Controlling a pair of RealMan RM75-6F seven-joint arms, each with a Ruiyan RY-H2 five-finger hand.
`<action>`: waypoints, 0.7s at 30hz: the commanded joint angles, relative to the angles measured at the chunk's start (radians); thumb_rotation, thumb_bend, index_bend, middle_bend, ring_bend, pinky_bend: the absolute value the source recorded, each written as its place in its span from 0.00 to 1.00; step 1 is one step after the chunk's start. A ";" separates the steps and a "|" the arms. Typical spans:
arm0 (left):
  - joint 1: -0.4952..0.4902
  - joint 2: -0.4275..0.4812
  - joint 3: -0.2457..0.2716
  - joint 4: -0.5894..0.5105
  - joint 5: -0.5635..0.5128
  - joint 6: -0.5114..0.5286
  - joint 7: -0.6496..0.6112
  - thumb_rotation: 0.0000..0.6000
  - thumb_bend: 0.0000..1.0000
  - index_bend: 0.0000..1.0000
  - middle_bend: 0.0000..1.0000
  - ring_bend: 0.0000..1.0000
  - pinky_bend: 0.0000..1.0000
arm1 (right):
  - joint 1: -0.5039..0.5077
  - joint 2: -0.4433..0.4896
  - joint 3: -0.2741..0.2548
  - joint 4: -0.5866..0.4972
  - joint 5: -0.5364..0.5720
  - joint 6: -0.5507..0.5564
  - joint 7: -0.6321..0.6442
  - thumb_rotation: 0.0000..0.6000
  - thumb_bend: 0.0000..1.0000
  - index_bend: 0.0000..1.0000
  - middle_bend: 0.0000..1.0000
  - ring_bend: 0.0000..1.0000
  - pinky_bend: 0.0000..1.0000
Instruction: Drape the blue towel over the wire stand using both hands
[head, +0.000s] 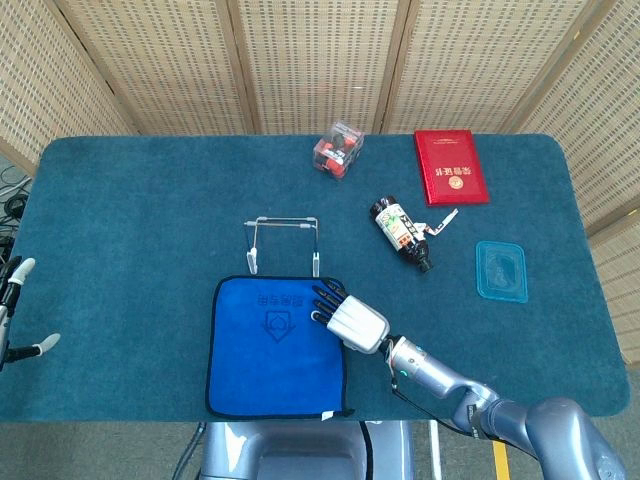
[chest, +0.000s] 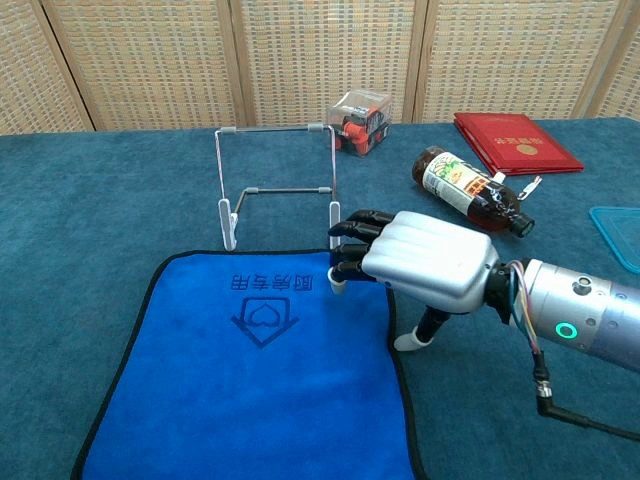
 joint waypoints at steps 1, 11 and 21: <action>0.000 0.001 0.000 0.001 0.000 -0.001 -0.001 1.00 0.00 0.00 0.00 0.00 0.00 | 0.004 -0.012 0.011 0.005 0.014 0.000 -0.009 1.00 0.16 0.32 0.26 0.09 0.09; 0.000 0.001 -0.001 0.001 -0.002 -0.002 0.000 1.00 0.00 0.00 0.00 0.00 0.00 | 0.009 -0.032 0.010 0.019 0.036 -0.005 -0.006 1.00 0.37 0.34 0.26 0.10 0.09; 0.002 0.003 -0.002 0.004 -0.006 -0.001 -0.008 1.00 0.00 0.00 0.00 0.00 0.00 | 0.010 -0.016 -0.017 0.020 0.027 0.019 0.032 1.00 0.39 0.36 0.26 0.10 0.09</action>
